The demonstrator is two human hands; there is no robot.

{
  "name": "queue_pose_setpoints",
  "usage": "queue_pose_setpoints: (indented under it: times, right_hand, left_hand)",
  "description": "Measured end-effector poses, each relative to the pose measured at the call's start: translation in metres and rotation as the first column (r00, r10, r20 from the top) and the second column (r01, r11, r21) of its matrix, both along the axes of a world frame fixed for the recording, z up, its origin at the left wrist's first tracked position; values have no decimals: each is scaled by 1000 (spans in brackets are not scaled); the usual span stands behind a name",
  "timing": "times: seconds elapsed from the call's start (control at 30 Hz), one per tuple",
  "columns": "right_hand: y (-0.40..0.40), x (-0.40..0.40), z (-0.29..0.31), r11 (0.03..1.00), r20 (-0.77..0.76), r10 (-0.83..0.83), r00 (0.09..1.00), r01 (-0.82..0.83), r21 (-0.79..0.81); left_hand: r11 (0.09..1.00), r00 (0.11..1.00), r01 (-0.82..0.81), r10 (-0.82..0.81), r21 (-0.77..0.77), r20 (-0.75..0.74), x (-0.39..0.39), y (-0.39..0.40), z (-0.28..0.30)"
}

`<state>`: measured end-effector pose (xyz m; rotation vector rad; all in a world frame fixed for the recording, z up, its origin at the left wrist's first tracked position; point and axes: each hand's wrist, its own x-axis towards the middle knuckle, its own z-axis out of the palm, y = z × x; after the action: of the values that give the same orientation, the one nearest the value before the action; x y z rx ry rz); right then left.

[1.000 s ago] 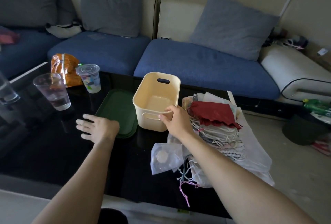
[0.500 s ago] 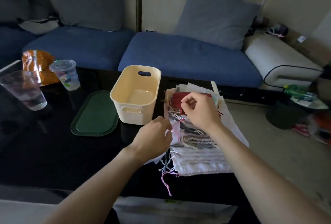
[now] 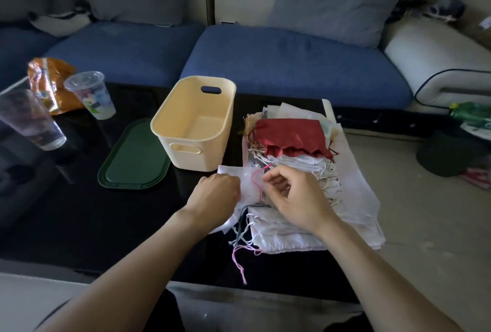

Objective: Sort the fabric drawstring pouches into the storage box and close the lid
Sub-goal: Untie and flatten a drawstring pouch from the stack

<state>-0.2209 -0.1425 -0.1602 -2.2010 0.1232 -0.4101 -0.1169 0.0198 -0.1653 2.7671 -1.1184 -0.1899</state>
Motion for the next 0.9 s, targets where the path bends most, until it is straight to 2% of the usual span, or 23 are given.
queue_pose_setpoints:
  times: [0.03,0.1,0.2,0.3,0.4,0.5,0.7,0.9]
  right_hand:
    - [1,1,-2,1000,-10,-1,1000,1,13]
    - [4,3,-6,1000,-16,-9,1000,9,14]
    - [12,5,-3,1000,27,8,1000,-9,14]
    - [19,7,5,990,73,33,997,-43,134]
    - [15,7,6,990,96,-16,995,2,141]
    - [11,5,8,977,43,10,999,-19,212]
    - [6,1,7,959,-3,27,1000,-25,283]
    - [7,1,6,883,-72,16,997,19,470]
  left_hand:
    - [1000,999,1,-3,-28,-40,-1,1,3]
    - [982,982,-13,-23,-189,-186,-4,3,12]
    - [907,889,-87,-116,-412,-444,-12,3,29]
    - [857,826,-133,-181,-497,-534,-18,3,35]
    - [854,783,-150,-206,-499,-587,-21,4,33]
    - [855,770,-163,-202,-493,-605,-21,5,33]
    - [905,822,-82,-175,-418,-542,-19,9,29]
    - [969,898,69,-164,-237,-409,-16,12,24]
